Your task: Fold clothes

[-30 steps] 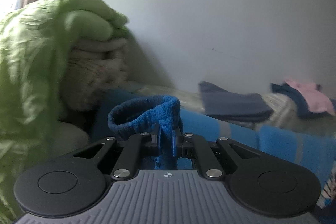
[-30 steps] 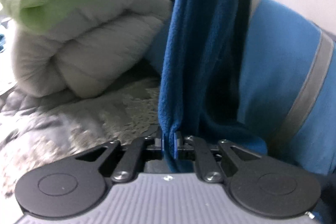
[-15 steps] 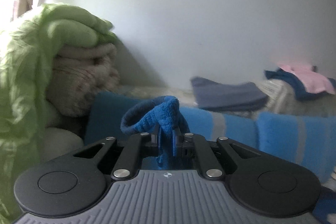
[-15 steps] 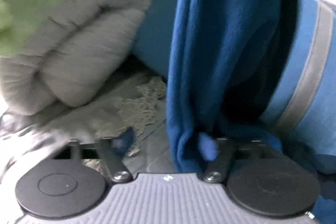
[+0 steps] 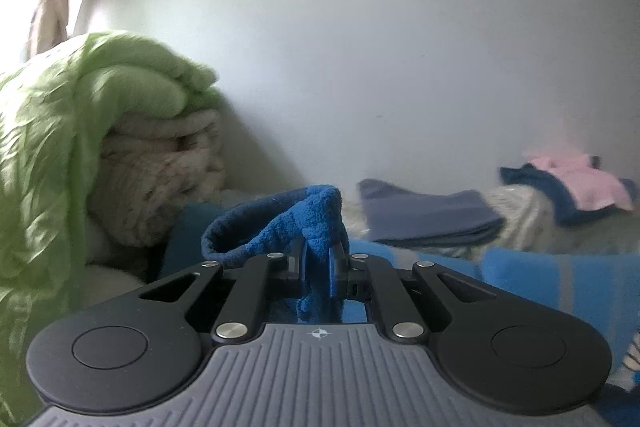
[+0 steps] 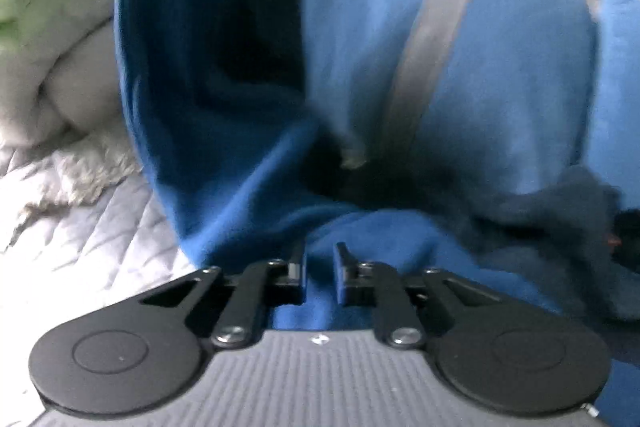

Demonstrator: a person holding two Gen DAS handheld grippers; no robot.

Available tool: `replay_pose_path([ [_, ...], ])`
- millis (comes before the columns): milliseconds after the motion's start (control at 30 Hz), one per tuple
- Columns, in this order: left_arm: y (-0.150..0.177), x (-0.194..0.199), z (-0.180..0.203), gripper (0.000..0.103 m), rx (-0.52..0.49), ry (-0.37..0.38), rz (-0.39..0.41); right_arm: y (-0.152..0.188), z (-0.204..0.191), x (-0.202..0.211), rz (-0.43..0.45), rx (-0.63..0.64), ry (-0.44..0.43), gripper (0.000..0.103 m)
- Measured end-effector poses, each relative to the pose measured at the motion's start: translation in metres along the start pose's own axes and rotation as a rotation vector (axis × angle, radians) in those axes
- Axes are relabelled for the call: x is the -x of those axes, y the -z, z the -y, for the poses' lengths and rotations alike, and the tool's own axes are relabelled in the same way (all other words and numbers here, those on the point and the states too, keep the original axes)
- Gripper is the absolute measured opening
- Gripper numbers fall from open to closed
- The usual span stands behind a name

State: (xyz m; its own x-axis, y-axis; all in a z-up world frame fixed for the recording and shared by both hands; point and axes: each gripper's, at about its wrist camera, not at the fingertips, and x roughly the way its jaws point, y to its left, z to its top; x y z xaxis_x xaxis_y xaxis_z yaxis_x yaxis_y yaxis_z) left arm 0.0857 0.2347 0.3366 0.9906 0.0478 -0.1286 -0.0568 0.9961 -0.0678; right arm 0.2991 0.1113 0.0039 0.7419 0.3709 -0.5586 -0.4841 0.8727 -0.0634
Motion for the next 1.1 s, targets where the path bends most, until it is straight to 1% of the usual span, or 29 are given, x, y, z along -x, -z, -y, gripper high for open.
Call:
replay_pose_path([
  [33, -0.003, 0.004, 0.009, 0.009, -0.005, 0.027, 0.004, -0.001, -0.006, -0.008, -0.006, 0.015, -0.011, 0.013],
  [100, -0.008, 0.012, 0.027, 0.009, -0.016, 0.084, 0.008, -0.004, -0.017, -0.029, -0.029, 0.033, -0.01, 0.008],
  [167, -0.01, 0.018, 0.048, 0.009, -0.035, 0.135, -0.007, -0.008, -0.023, -0.046, -0.053, 0.014, 0.019, 0.007],
  [267, -0.002, 0.023, 0.082, 0.009, -0.079, 0.216, -0.038, -0.011, -0.025, -0.055, -0.072, -0.005, 0.043, 0.008],
  [300, 0.001, 0.023, 0.092, 0.009, -0.092, 0.232, -0.04, -0.011, -0.025, -0.052, -0.074, -0.007, 0.044, 0.012],
  [333, 0.004, 0.022, 0.101, 0.009, -0.104, 0.249, -0.043, -0.011, -0.021, -0.046, -0.076, -0.022, 0.042, 0.027],
  [400, 0.009, 0.02, 0.117, 0.009, -0.113, 0.266, -0.056, -0.01, -0.011, -0.032, -0.081, -0.06, 0.032, 0.042],
  [467, 0.013, 0.018, 0.13, 0.009, -0.116, 0.28, -0.07, -0.008, -0.002, -0.003, -0.047, -0.075, 0.038, 0.089],
  [533, 0.017, 0.016, 0.143, 0.009, -0.121, 0.295, -0.08, -0.004, 0.008, 0.029, -0.007, -0.076, 0.038, 0.098],
  [633, 0.025, 0.015, 0.165, 0.009, -0.137, 0.315, -0.09, 0.008, 0.026, 0.08, 0.011, -0.035, 0.035, 0.103],
  [733, 0.034, 0.015, 0.189, 0.009, -0.151, 0.334, -0.102, 0.029, 0.053, 0.129, 0.002, -0.019, 0.043, 0.103],
  [867, 0.049, 0.012, 0.221, 0.009, -0.159, 0.361, -0.129, 0.06, 0.096, 0.184, -0.046, -0.043, 0.059, 0.103],
  [933, 0.06, 0.011, 0.238, 0.009, -0.169, 0.369, -0.147, 0.079, 0.115, 0.208, -0.071, -0.064, 0.091, 0.103],
  [1000, 0.071, 0.009, 0.254, 0.009, -0.178, 0.378, -0.164, 0.098, 0.129, 0.231, -0.087, -0.102, 0.103, 0.103],
  [1033, 0.077, 0.008, 0.262, 0.009, -0.184, 0.381, -0.172, 0.108, 0.135, 0.243, -0.088, -0.118, 0.09, 0.103],
  [1100, 0.09, 0.005, 0.279, 0.009, -0.207, 0.384, -0.187, 0.122, 0.14, 0.262, -0.077, -0.122, 0.09, 0.103],
])
